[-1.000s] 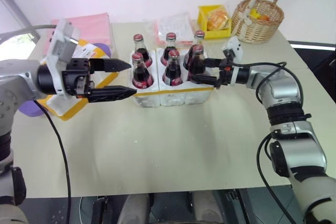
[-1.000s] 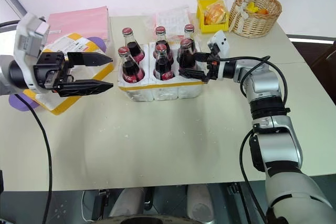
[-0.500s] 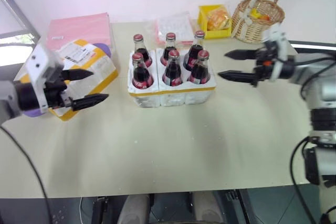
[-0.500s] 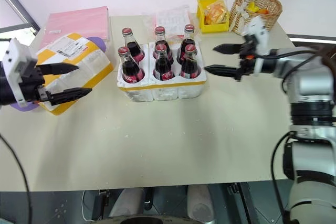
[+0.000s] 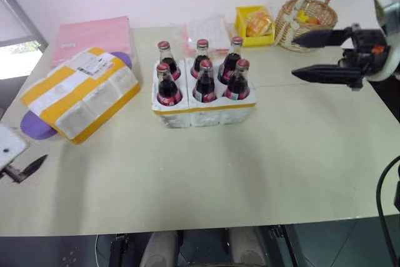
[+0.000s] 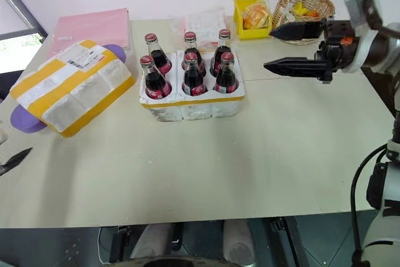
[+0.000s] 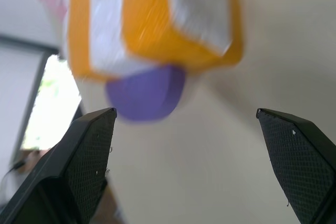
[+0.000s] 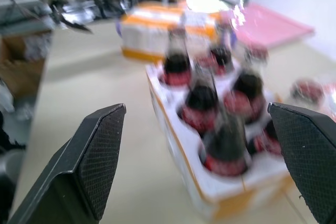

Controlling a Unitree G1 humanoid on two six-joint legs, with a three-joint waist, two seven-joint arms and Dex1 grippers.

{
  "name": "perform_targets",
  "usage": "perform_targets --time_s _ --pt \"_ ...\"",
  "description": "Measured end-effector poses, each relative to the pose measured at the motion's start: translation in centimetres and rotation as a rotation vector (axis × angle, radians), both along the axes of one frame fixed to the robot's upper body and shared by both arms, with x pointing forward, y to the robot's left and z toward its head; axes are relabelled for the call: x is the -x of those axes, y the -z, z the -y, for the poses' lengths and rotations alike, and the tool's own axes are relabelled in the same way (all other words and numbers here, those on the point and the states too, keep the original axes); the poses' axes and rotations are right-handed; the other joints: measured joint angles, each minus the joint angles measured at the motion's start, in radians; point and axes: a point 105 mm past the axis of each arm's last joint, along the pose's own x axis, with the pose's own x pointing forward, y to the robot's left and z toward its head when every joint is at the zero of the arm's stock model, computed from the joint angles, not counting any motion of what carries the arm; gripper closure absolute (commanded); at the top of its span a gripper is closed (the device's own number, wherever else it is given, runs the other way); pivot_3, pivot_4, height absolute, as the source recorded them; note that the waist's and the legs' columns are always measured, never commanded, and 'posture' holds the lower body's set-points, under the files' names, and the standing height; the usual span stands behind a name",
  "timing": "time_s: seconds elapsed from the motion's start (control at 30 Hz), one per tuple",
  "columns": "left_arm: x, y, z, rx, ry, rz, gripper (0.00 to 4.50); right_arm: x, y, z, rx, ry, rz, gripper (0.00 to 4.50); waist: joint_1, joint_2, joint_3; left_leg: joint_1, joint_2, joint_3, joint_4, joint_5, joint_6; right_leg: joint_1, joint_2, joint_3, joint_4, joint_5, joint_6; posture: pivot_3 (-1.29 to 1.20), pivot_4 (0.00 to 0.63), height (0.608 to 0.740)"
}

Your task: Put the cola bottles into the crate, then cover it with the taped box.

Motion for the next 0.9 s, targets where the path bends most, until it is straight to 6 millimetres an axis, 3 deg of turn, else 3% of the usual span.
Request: perform_targets --time_s 0.23,0.37,0.63,0.9 --pt "-3.0 1.9 -3.4 -0.075 -0.118 0.060 0.00 0.7 -0.9 -0.9 -0.018 -0.040 0.003 0.07 0.017 0.000 0.000 -0.001 -0.001 0.002 0.000 -0.001 -0.001 -0.001 -0.001 0.000 0.000 0.001 0.001 0.00 0.150 0.738" --pt "-5.0 3.0 -4.0 -0.146 -0.114 0.072 0.00 1.2 -1.9 -1.3 -0.023 -0.060 0.023 0.07 0.017 0.000 0.000 -0.001 -0.001 0.002 0.000 -0.001 -0.001 -0.001 0.000 0.000 0.000 0.003 0.004 0.00 0.150 0.738" --pt "-6.6 5.7 -3.2 -0.283 -0.015 0.061 0.00 1.5 -2.5 -1.2 -0.032 -0.044 0.026 0.07 0.015 0.000 0.000 -0.001 0.000 0.002 -0.001 -0.001 -0.002 -0.003 0.000 0.000 0.001 0.003 0.004 0.00 0.150 0.738" --pt "-7.6 6.2 -2.0 -0.371 0.028 0.091 0.00 1.4 -2.3 -1.0 -0.035 -0.031 0.026 0.07 0.021 0.000 0.000 -0.001 -0.001 0.003 0.000 -0.001 -0.002 -0.003 0.000 0.000 0.001 0.003 0.004 0.00 0.150 0.738"
